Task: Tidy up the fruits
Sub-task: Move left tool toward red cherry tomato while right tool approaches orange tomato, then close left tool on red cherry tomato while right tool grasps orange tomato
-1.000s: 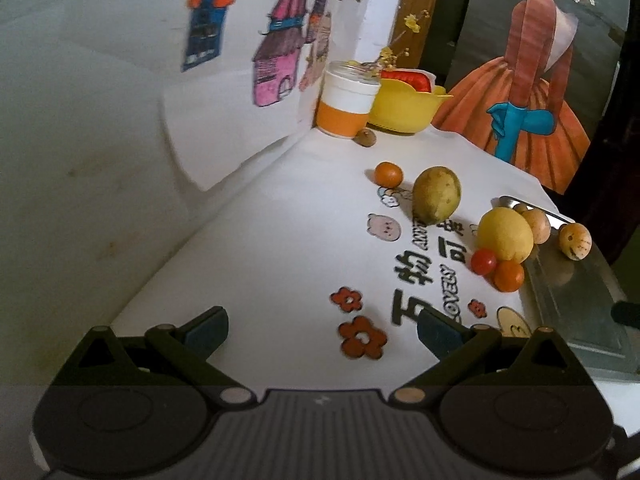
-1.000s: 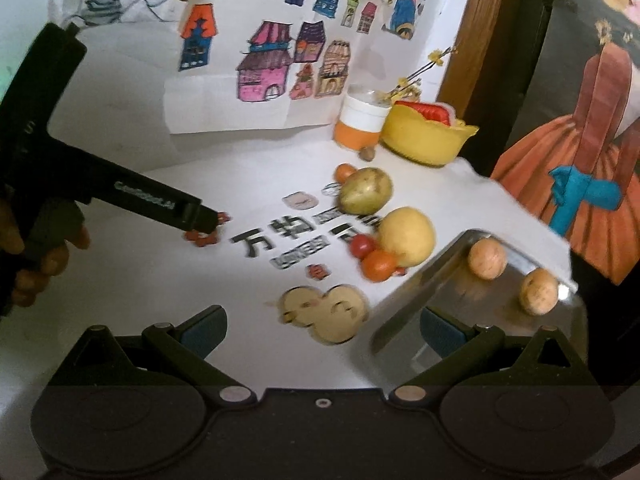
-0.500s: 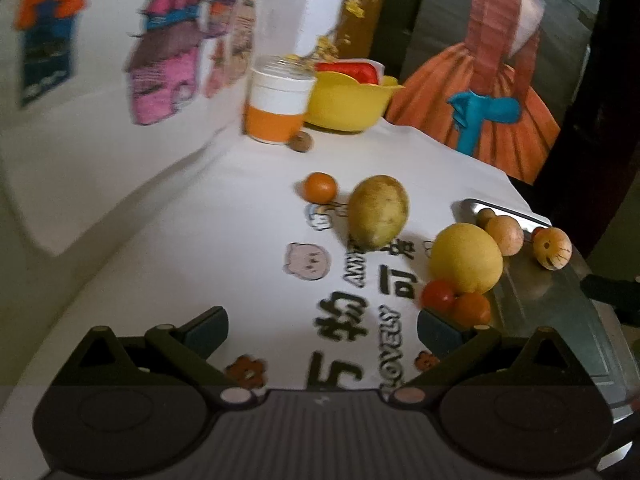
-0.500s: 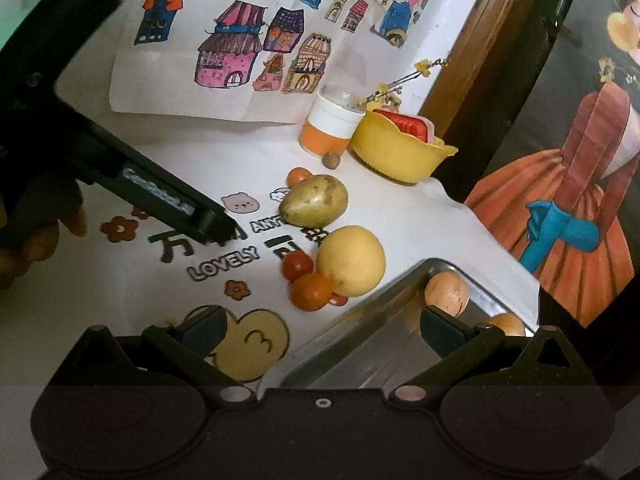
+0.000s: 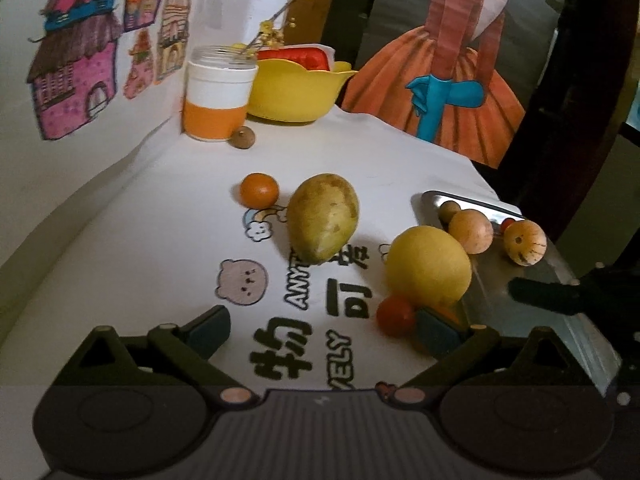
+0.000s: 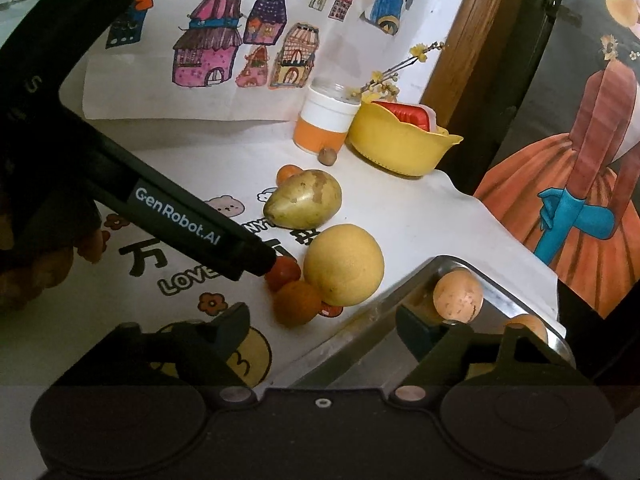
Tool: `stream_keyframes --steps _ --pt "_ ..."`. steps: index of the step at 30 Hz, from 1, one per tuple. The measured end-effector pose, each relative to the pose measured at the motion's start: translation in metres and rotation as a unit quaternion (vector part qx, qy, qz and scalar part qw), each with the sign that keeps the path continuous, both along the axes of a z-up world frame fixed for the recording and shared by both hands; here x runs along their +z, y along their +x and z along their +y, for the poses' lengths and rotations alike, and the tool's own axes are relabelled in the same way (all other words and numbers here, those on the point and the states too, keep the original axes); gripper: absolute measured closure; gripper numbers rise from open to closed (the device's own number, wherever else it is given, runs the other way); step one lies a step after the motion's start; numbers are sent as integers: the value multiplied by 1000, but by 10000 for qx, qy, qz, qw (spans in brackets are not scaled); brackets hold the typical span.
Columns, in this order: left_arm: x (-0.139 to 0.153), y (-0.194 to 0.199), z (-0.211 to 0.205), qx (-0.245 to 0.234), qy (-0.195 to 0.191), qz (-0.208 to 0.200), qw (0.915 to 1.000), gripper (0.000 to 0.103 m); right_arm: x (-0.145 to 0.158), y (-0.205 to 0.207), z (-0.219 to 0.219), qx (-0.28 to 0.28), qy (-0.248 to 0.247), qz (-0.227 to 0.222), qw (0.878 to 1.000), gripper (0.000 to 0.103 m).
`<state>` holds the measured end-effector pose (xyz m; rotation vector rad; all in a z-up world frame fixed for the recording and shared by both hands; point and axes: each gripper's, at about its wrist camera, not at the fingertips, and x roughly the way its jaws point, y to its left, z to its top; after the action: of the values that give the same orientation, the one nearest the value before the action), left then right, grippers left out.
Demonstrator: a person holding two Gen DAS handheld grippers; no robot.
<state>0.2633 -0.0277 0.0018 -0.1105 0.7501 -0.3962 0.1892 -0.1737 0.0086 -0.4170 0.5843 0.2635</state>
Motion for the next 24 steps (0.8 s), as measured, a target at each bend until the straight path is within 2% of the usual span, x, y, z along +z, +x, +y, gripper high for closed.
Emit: stream_keyframes --steps 8,13,24 --pt "1 5 -8 -324 -144 39 9994 22 -6 11 2 75 86 128 9999 54" --pt "2 7 -17 -561 -139 58 9983 39 -8 15 3 112 147 156 9997 59" --pt "3 11 -22 -726 -332 190 9966 64 -10 20 1 143 261 225 9993 69"
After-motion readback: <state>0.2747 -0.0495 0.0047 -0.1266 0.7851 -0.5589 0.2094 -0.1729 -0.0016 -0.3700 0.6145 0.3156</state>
